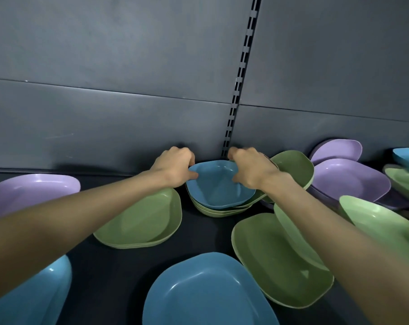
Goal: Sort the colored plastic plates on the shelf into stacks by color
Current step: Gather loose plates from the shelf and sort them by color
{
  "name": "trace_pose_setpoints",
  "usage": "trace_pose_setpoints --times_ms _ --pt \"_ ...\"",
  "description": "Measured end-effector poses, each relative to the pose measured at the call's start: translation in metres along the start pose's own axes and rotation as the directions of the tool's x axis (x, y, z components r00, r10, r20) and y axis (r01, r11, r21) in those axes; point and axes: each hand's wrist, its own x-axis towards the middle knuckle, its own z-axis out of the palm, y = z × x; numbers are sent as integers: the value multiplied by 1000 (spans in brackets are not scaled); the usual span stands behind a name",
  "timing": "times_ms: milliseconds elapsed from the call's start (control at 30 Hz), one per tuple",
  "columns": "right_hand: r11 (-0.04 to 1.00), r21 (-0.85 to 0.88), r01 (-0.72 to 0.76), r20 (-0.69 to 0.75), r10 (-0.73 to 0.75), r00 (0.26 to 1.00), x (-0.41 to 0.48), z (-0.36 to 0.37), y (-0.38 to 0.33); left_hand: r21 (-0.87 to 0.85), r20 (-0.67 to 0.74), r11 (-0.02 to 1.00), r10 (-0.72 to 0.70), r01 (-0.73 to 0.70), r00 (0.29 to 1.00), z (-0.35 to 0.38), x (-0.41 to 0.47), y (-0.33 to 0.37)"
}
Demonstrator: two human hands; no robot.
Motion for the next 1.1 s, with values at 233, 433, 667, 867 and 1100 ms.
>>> trace_pose_setpoints --times_ms 233,433,667,867,1100 --pt "948 317 -14 -212 85 974 2 -13 16 -232 -223 971 8 -61 975 -23 -8 4" --pt "684 722 104 -207 70 976 -35 -44 4 -404 -385 897 9 -177 923 -61 -53 24" --pt "496 860 120 -121 -32 992 -99 -48 -9 -467 -285 866 46 -180 958 -69 -132 38" --pt "553 829 80 -108 18 994 -144 -38 -14 -275 74 960 71 -48 995 -64 -186 29" --pt "576 817 24 -141 160 977 -193 -30 -13 -139 283 990 14 26 959 -40 -223 28"
